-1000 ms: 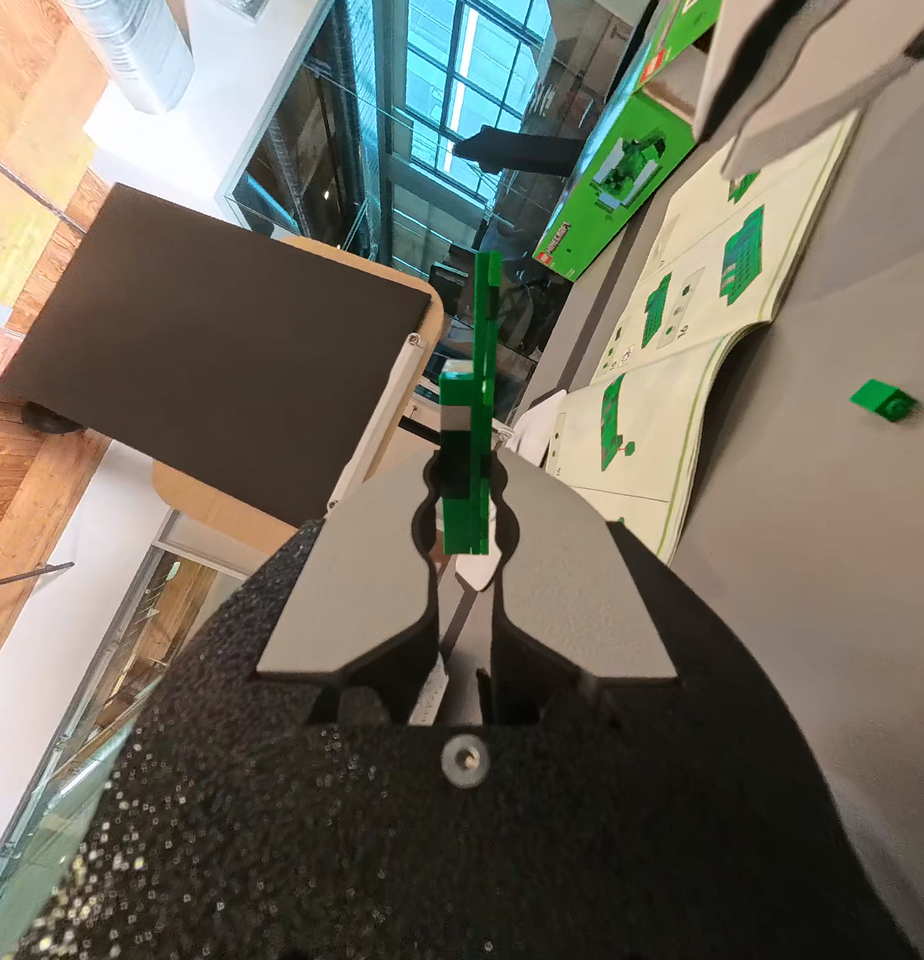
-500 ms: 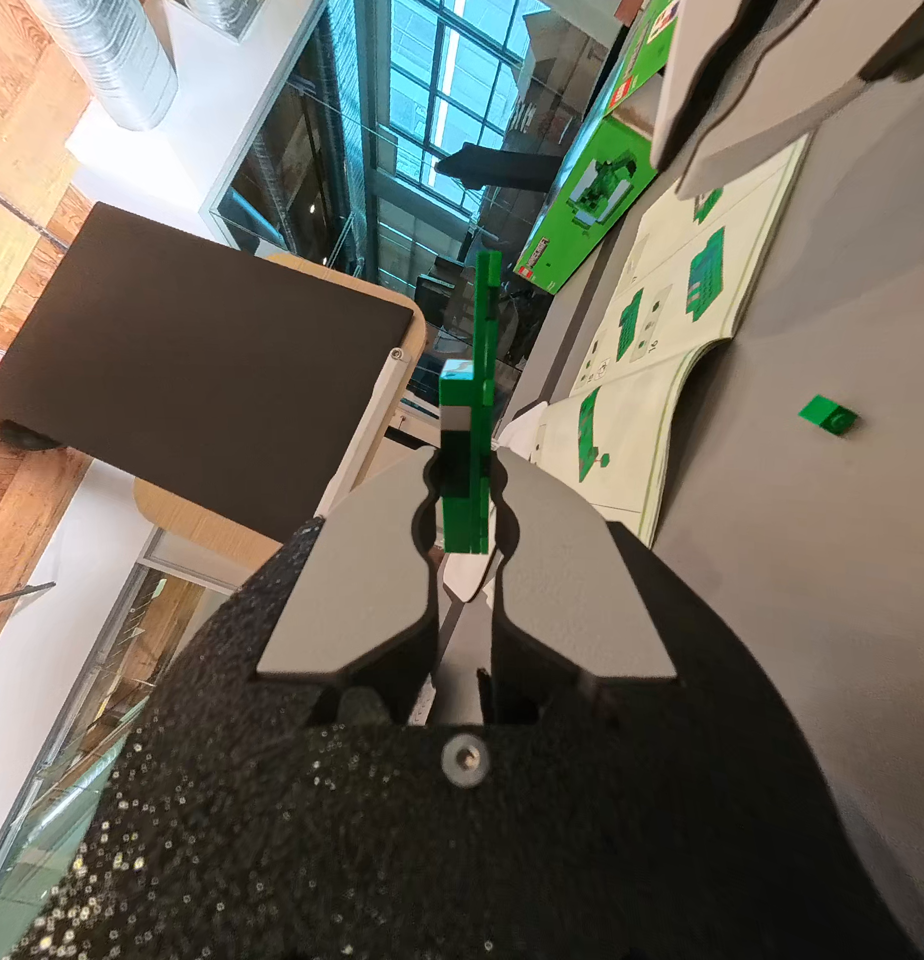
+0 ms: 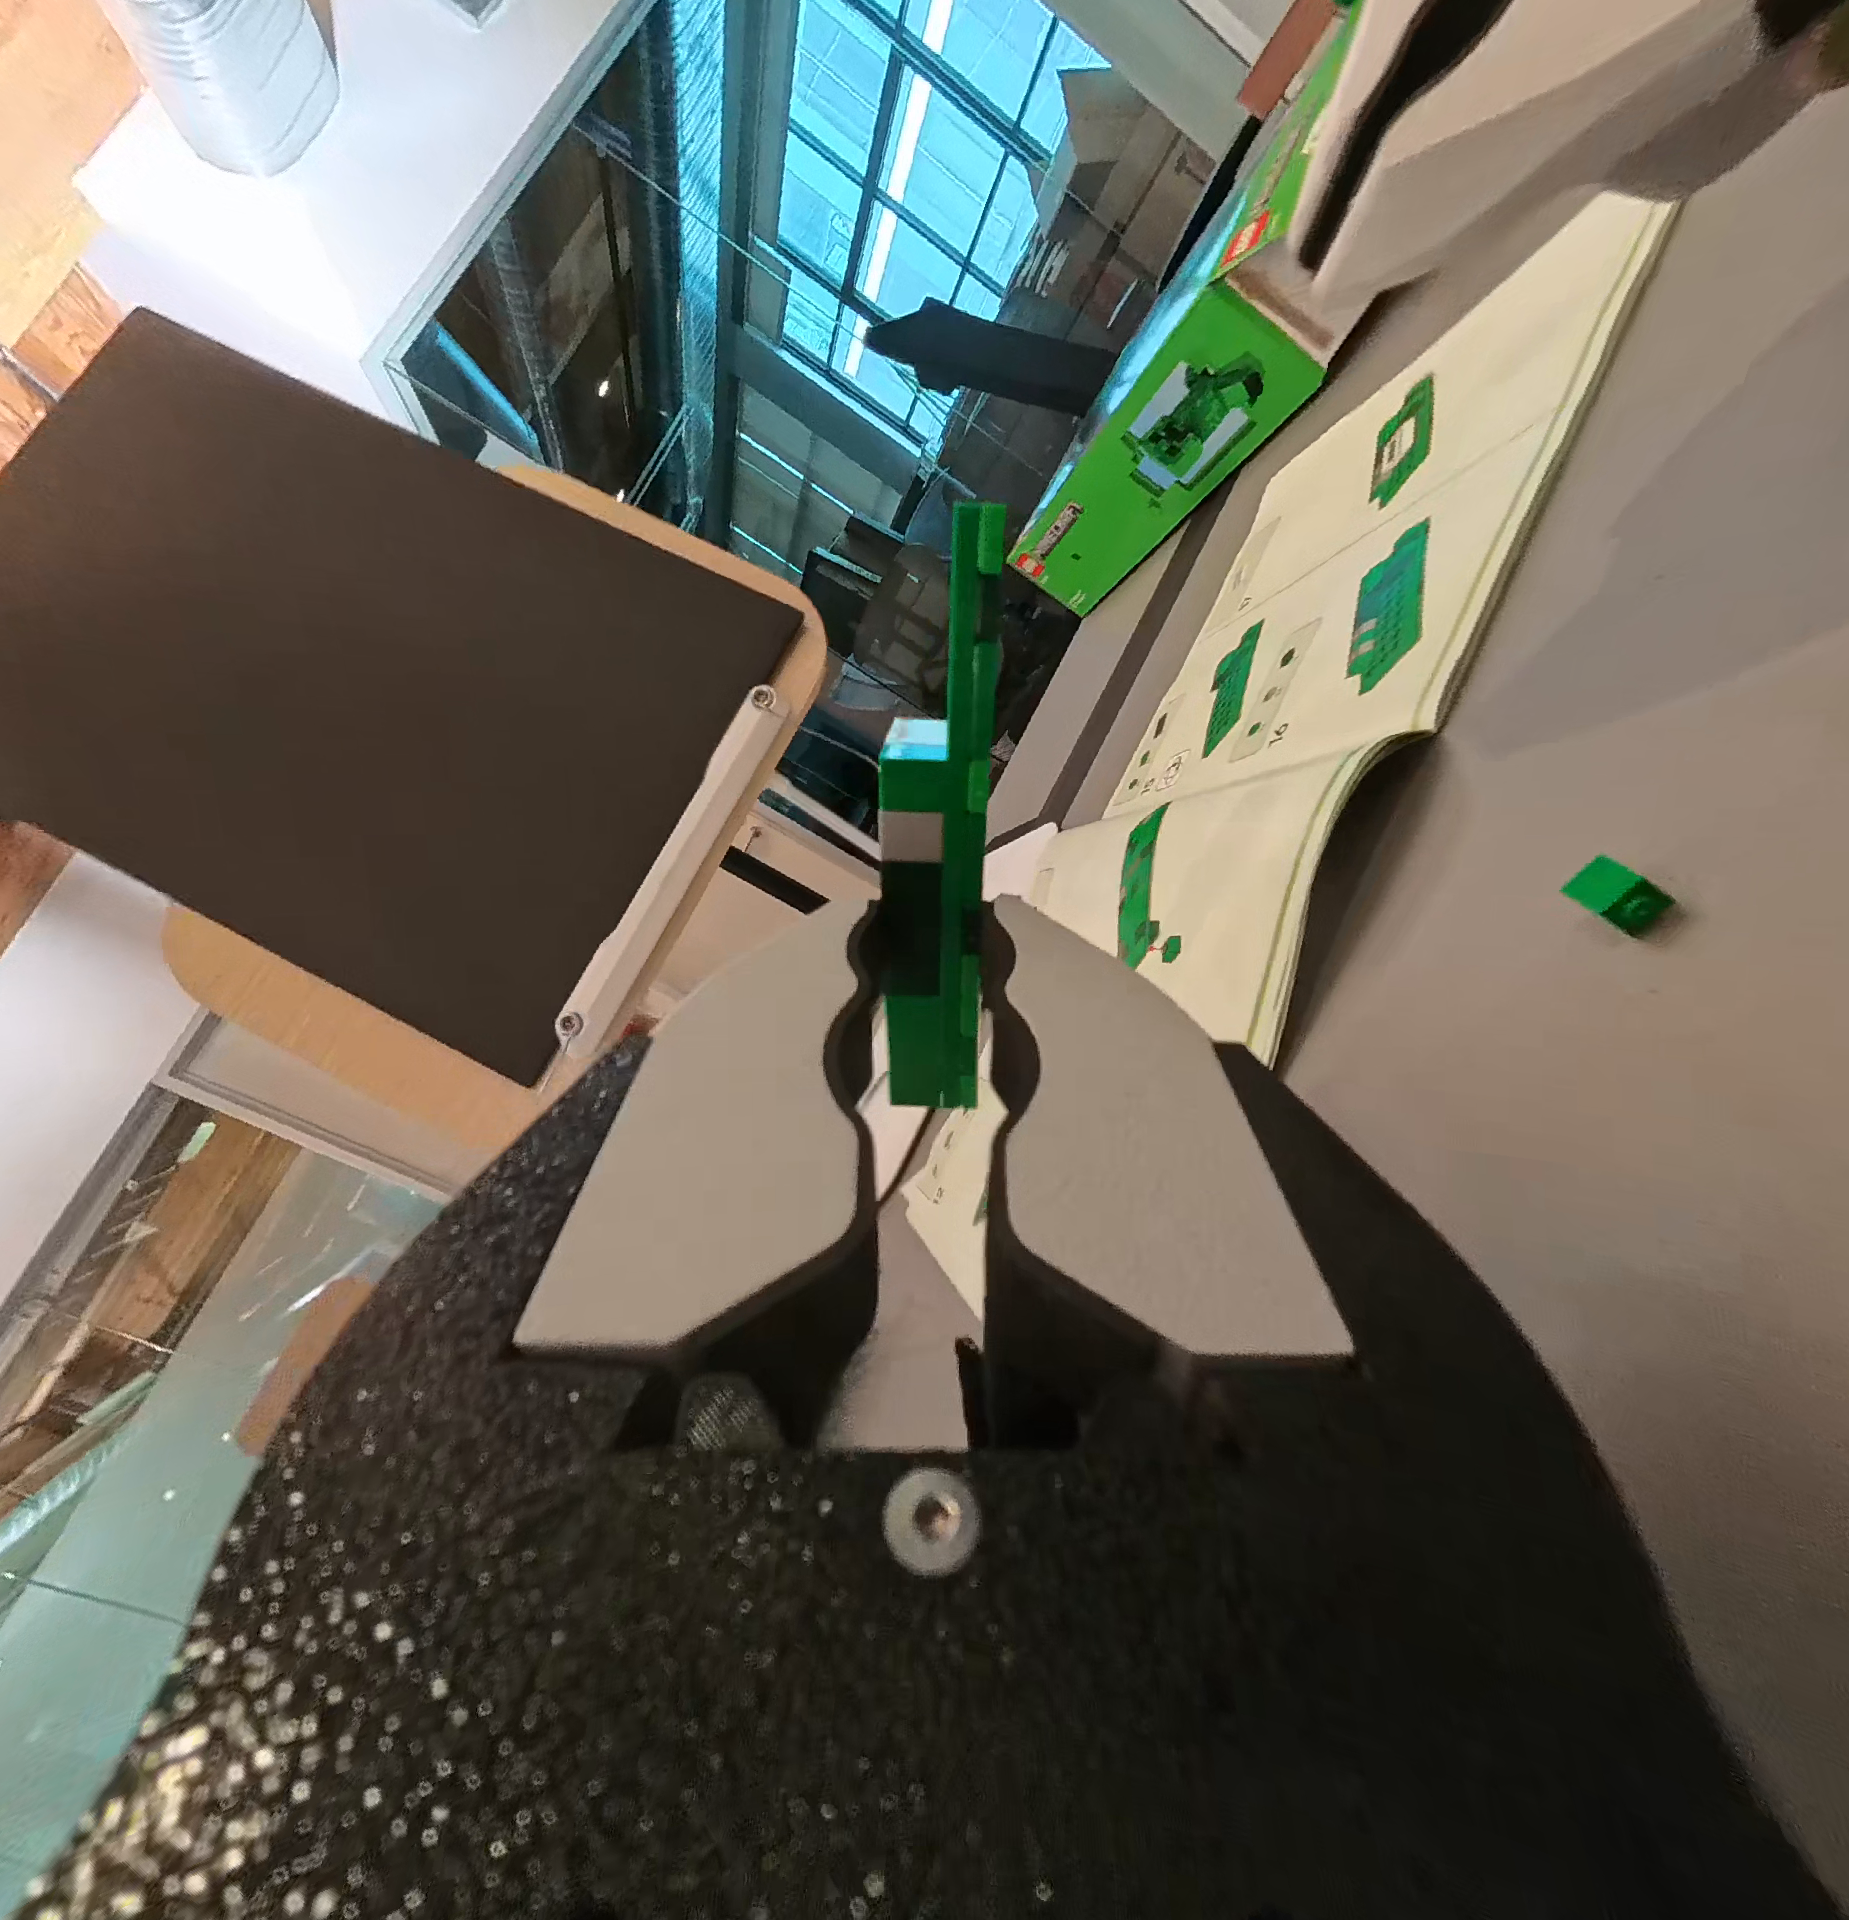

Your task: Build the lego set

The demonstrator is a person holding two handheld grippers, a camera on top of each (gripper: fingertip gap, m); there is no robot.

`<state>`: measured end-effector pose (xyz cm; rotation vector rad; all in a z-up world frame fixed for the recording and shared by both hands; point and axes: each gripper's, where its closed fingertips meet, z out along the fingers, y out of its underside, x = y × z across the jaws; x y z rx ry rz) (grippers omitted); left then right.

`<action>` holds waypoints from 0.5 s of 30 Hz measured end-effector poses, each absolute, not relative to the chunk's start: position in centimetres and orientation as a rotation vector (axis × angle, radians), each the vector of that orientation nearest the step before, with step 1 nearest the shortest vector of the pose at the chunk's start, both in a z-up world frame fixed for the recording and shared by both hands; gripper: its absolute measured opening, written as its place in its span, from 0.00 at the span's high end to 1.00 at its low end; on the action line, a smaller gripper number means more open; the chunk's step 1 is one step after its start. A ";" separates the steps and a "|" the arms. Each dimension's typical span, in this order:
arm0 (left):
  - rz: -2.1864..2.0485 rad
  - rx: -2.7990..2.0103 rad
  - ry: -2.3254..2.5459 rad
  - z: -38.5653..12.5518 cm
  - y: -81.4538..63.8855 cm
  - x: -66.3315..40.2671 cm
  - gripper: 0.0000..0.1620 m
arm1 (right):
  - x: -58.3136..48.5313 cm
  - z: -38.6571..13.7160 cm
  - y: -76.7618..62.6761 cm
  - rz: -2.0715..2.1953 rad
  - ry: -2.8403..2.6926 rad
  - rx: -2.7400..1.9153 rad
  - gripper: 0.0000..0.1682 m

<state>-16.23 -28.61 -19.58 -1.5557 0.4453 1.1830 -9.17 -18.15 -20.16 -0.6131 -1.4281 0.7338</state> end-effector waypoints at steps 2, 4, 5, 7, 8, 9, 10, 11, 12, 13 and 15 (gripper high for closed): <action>1.159 -1.546 0.406 -19.4 -28.8 -16.4 0.90 | -8.9 -19.9 -18.1 0.766 -1.417 -0.622 0.96; 1.137 -1.536 0.366 -19.1 -29.0 -16.4 0.90 | -8.6 -19.7 -18.1 0.789 -1.406 -0.625 0.96; 1.129 -1.533 0.349 -19.1 -29.2 -16.5 0.90 | -8.5 -19.6 -18.1 0.798 -1.402 -0.627 0.96; 1.111 -1.528 0.329 -19.0 -29.3 -16.6 0.90 | -8.6 -19.7 -17.9 0.800 -1.404 -0.638 0.96; 1.100 -1.525 0.325 -18.9 -29.2 -16.6 0.90 | -8.6 -19.8 -17.9 0.794 -1.408 -0.642 0.96; 1.088 -1.521 0.323 -18.9 -29.2 -16.6 0.90 | -8.7 -19.9 -17.9 0.788 -1.411 -0.638 0.96; 1.076 -1.515 0.320 -18.8 -29.1 -16.7 0.89 | -8.8 -19.9 -18.0 0.788 -1.418 -0.630 0.96; 1.065 -1.508 0.315 -18.7 -29.1 -16.7 0.90 | -8.8 -20.0 -18.2 0.792 -1.428 -0.621 0.96; 1.053 -1.501 0.312 -18.6 -29.0 -16.6 0.90 | -8.9 -20.1 -18.4 0.798 -1.438 -0.615 0.96; 1.042 -1.498 0.313 -18.6 -28.9 -16.6 0.89 | -9.0 -20.2 -18.6 0.808 -1.447 -0.612 0.96; 1.029 -1.492 0.317 -18.5 -28.7 -16.5 0.90 | -9.2 -20.2 -18.9 0.833 -1.459 -0.612 0.96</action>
